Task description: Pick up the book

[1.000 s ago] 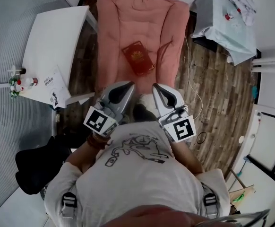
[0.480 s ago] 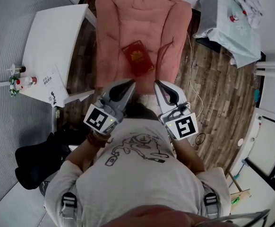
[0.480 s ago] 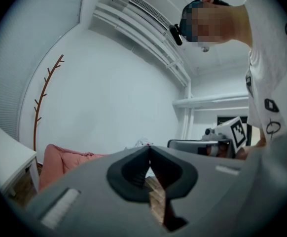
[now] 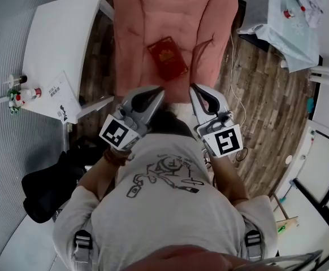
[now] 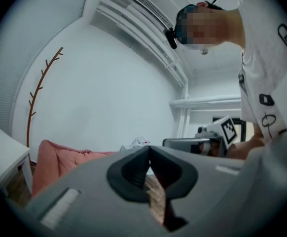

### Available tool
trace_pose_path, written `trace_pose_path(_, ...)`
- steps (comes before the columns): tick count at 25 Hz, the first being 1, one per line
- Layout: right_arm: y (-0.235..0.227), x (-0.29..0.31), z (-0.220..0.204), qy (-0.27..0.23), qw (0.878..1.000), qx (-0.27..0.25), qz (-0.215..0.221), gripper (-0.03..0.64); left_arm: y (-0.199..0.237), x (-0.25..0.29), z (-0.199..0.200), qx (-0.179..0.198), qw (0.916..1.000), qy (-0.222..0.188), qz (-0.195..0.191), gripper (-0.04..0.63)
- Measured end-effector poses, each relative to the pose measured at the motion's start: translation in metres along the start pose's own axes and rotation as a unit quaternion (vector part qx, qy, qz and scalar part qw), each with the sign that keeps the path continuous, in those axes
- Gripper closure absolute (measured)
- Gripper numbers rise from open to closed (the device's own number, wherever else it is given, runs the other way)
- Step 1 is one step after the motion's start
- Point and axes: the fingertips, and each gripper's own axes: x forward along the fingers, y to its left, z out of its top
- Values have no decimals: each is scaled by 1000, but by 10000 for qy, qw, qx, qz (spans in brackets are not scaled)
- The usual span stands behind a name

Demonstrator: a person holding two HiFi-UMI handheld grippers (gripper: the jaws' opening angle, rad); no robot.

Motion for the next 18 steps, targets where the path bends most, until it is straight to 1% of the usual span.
trace_pose_path(3,-3,15,-10,-6,10000,60,-58,611,18,1,-17,3,9999,165,-26,592)
trace_pose_path(8,-13,45,-44,226,9997,62,-17,611,57,8,-48,-48,9995,289,-121,588)
trace_pose_path(12,-27,69,-76,386,9992,120,12,609,83,21,-81,-181,9984,511,-180,528)
trace_pose_path(14,-35,78,-93,450,9988,175,13,609,95,26,-100,-277,9979,569,-169,526)
trace_pose_path(18,-52,99,-140,649,9976,233,64,581,124,35,-148,-371,9969,676,-128,526)
